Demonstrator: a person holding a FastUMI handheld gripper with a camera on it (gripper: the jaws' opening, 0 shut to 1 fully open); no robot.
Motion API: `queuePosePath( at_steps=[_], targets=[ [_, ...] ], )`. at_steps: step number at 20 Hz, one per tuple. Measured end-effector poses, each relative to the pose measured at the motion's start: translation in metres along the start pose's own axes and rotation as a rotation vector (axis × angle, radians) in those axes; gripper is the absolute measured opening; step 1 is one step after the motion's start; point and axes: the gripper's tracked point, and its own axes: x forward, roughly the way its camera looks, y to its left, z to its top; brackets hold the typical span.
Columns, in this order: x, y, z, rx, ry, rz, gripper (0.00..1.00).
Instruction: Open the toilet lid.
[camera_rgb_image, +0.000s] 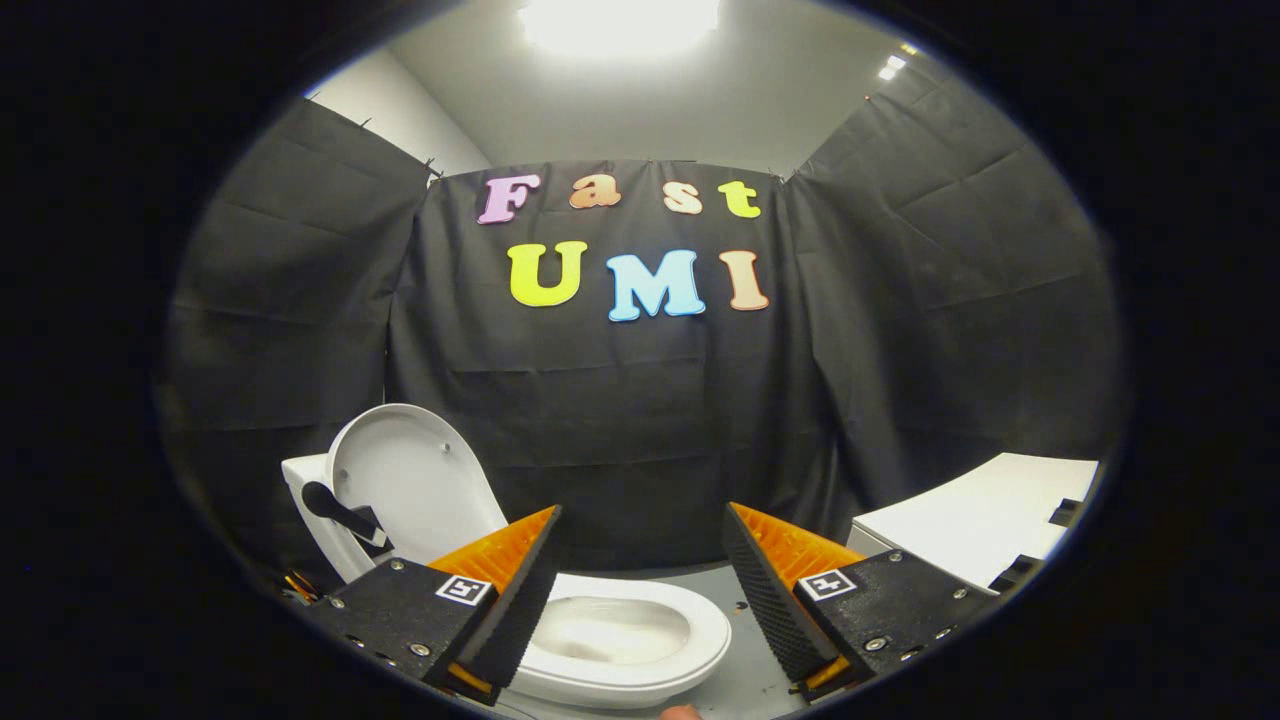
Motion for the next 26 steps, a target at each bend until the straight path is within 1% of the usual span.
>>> queuePosePath(
  at_steps=[16, 23, 26],
  targets=[
    [0.007, -0.009, 0.010, 0.039, -0.008, -0.016, 0.95],
    [0.009, -0.017, 0.023, 0.047, -0.028, -0.018, 0.96],
    [0.015, -0.024, 0.035, 0.050, -0.048, -0.012, 0.95]
  ],
)
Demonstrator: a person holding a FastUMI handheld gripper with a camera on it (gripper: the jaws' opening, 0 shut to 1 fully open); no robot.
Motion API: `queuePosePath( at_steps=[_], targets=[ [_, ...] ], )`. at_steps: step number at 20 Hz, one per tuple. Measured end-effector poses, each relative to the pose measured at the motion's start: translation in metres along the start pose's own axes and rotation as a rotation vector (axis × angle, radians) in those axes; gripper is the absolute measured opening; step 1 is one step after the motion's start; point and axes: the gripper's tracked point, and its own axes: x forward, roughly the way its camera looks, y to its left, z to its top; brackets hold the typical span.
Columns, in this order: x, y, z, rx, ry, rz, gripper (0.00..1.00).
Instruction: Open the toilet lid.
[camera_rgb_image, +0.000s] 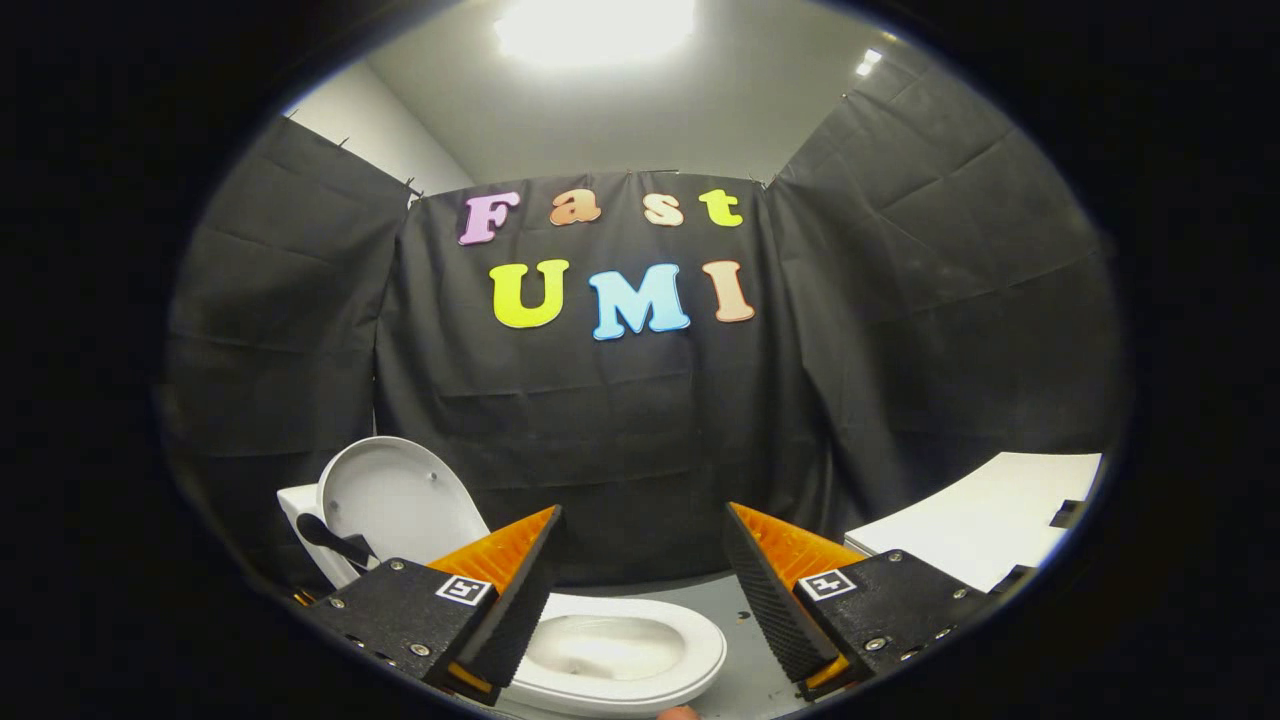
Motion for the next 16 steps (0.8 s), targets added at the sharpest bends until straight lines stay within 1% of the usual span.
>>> queuePosePath(
  at_steps=[5, 8, 10, 14, 16],
  targets=[
    [0.021, -0.026, 0.039, -0.007, -0.066, 0.017, 0.95],
    [0.035, -0.060, 0.071, -0.029, -0.140, 0.011, 0.95],
    [0.046, -0.083, 0.083, -0.057, -0.186, 0.010, 0.95],
    [0.064, -0.127, 0.087, -0.109, -0.247, 0.064, 0.95],
    [0.080, -0.155, 0.072, -0.135, -0.250, 0.077, 0.95]
  ],
)
